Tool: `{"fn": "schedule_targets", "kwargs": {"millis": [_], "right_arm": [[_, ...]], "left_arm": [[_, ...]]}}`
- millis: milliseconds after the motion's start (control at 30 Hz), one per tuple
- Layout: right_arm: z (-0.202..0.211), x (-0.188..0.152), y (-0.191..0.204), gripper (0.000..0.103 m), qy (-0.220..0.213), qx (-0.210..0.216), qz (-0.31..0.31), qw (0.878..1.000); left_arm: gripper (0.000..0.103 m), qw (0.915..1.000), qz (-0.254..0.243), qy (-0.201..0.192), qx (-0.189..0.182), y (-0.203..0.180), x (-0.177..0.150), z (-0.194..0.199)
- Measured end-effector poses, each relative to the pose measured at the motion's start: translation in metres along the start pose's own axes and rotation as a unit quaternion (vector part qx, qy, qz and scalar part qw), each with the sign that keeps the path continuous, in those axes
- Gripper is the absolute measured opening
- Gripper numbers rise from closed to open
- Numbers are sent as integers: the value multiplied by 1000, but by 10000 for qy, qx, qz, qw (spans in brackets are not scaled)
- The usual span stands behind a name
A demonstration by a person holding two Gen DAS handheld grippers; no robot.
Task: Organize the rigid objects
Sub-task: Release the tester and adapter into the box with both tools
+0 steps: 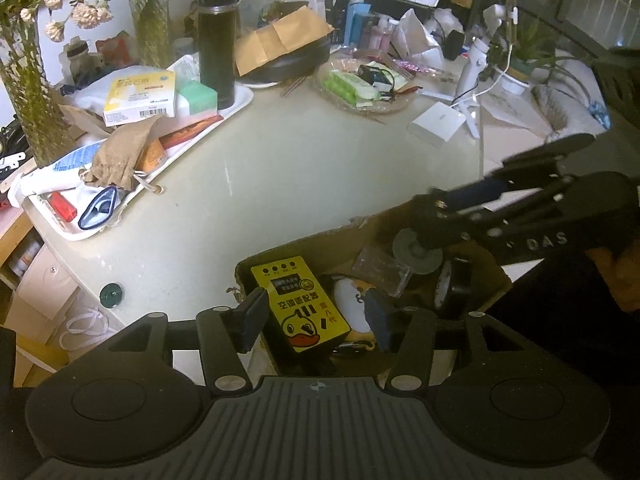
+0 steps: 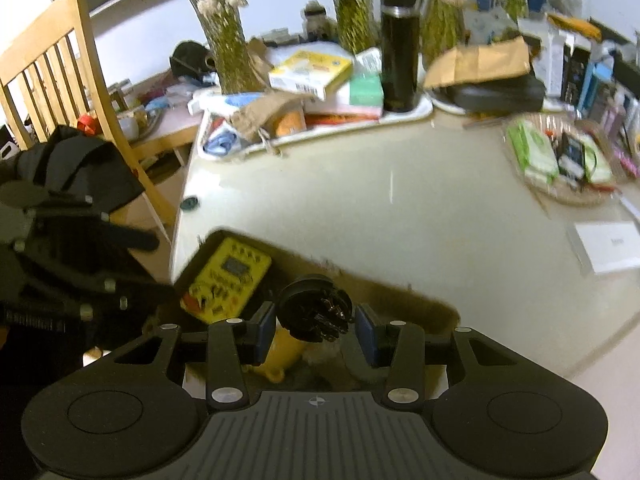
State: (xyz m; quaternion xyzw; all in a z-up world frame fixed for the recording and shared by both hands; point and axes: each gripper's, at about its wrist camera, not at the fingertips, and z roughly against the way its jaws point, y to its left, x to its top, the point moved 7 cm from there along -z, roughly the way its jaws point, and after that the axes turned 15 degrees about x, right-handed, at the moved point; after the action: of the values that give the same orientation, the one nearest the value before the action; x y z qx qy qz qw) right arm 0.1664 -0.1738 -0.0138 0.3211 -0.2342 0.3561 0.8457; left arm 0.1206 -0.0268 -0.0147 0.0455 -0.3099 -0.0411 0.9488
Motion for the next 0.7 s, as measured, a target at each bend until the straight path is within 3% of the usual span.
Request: {"fn": "schedule_targets", "kwargs": {"millis": [33, 67, 133, 167, 367, 633, 700], "right_arm": [[-2, 2, 2, 57, 9, 24, 30, 10000], [-3, 3, 4, 74, 3, 14, 71, 10000], [-2, 3, 8, 92, -74, -88, 195, 9997], [-2, 2, 10, 95, -73, -115, 238, 9996], [7, -14, 6, 103, -29, -412, 128, 9991], [25, -42, -1, 103, -236, -828, -335, 9957], [28, -49, 0, 103, -241, -934, -362, 9947]], "left_arm": [[54, 10000, 24, -21, -34, 1, -1, 1], [55, 10000, 46, -46, -60, 1, -1, 3], [60, 9999, 71, -100, -55, 3, -2, 5], [68, 9999, 84, -135, -44, 4, -3, 6], [77, 9994, 135, -317, 103, 9, -6, 12], [80, 9975, 150, -532, 436, 11, -11, 18], [90, 9968, 150, -611, 488, 11, -14, 20]]}}
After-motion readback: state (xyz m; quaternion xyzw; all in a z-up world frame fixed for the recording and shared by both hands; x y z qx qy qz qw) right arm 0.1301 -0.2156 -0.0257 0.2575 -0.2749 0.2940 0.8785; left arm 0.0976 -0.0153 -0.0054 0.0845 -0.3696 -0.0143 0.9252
